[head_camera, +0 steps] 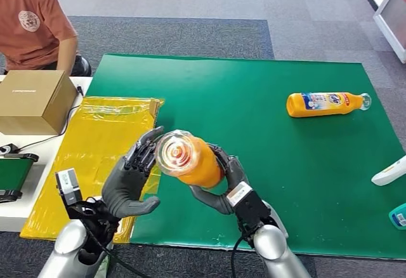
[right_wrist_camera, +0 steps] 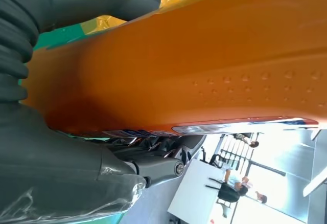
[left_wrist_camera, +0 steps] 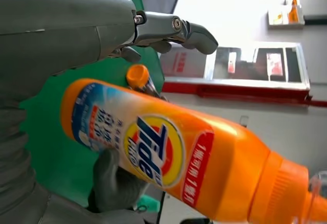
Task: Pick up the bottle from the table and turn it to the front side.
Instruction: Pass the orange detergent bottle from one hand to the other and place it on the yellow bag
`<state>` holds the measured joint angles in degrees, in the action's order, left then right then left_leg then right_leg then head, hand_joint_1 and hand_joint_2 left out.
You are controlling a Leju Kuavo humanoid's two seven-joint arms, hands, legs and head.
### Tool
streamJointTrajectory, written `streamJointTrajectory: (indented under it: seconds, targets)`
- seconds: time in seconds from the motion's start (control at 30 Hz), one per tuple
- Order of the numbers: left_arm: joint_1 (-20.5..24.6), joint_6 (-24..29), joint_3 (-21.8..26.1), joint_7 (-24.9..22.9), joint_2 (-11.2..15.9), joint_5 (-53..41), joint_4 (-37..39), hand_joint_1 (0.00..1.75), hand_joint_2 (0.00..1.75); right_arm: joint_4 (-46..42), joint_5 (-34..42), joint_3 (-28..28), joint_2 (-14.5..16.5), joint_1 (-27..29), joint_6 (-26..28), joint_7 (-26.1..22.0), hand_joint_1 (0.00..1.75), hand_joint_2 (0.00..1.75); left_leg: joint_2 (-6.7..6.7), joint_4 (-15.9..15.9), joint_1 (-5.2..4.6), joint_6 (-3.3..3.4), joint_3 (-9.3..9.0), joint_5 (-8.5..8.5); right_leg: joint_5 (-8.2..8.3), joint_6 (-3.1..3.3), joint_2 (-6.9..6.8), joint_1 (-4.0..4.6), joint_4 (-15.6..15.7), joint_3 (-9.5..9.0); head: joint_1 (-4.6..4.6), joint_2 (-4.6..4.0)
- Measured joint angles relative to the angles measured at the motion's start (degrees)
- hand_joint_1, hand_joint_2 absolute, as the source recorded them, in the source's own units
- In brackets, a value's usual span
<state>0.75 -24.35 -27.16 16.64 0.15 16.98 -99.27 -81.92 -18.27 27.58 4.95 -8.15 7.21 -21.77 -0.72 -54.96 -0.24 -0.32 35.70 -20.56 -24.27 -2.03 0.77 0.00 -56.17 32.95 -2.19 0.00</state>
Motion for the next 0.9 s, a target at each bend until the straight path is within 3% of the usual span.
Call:
streamJointTrajectory:
  seconds: [0.73, 0.87, 0.9]
  targets:
    - [8.4, 0.5, -7.6, -3.7, 2.2, 0.8, 2.8, 0.0, 1.75, 12.9, -4.8, 5.0, 2.5, -3.8, 2.4, 0.3, 1.75, 1.75, 0.0, 0.0, 0.0, -0.01, 0.0, 0.01, 0.0, 0.0, 0.01, 0.0, 0.0, 0.0, 0.0, -0.01]
    - [8.8, 1.9, -8.2, -3.7, 2.4, -0.8, 3.5, 1.72, 1.75, 13.8, -4.8, 5.4, 2.7, -4.4, 2.6, 1.0, 1.75, 1.75, 0.0, 0.0, 0.0, -0.01, 0.01, 0.0, -0.01, -0.01, 0.01, 0.0, 0.0, 0.0, 0.0, 0.0]
    - [8.9, 2.2, -8.3, -3.7, 2.5, -1.3, 3.7, 1.75, 1.75, 14.0, -4.8, 5.5, 2.7, -4.6, 2.6, 1.2, 1.75, 1.75, 0.0, 0.0, 0.0, -0.01, 0.01, 0.0, -0.01, -0.01, 0.01, 0.0, 0.0, 0.0, 0.0, 0.0]
